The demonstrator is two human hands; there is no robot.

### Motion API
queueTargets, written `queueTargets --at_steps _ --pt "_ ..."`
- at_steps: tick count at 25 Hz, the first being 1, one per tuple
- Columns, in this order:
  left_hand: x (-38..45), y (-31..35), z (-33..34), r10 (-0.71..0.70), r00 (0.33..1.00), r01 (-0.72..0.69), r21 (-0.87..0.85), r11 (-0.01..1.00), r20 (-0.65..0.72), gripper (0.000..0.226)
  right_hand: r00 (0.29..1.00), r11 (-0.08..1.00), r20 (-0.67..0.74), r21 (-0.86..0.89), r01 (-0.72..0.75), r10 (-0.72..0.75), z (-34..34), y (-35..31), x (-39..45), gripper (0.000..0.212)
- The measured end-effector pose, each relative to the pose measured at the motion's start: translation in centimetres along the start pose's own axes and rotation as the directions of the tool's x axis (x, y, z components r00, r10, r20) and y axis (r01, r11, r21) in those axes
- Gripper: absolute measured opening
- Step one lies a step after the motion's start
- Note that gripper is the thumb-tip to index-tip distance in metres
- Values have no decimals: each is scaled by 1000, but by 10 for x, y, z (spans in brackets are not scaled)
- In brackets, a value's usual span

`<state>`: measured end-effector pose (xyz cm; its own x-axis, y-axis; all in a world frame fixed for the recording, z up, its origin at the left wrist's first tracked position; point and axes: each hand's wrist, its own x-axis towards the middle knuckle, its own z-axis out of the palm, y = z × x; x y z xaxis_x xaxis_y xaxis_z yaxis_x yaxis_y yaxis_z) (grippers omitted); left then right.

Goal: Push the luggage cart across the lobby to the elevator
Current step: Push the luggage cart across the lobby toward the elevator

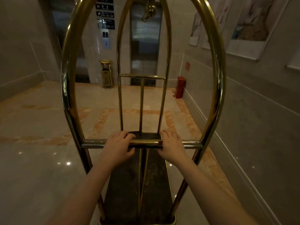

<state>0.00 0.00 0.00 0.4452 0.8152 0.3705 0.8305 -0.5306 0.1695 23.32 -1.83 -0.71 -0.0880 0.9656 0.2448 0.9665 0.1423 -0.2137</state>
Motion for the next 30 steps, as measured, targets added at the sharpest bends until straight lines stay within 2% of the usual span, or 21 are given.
queueTargets --at_steps 5,12,15,18,21,30 --pt "17 -7 14 -43 990 41 20 999 136 53 999 999 47 -51 16 -14 10 8 15 74" --pt "29 -16 35 -84 968 57 118 991 236 51 994 993 106 -116 9 4 27 16 31 70" --pt "32 -19 43 -98 970 62 165 984 222 44 989 991 145 -134 6 14 27 16 35 50" --pt "39 -21 42 -111 973 74 181 981 203 34 976 967 218 -251 52 4 22 16 40 23" --pt "40 -20 43 -117 976 77 211 975 182 26 969 955 245 -283 87 -16 21 19 45 20" --pt "41 -19 46 -102 987 68 260 963 122 29 972 962 228 -246 118 -60 24 25 54 17"
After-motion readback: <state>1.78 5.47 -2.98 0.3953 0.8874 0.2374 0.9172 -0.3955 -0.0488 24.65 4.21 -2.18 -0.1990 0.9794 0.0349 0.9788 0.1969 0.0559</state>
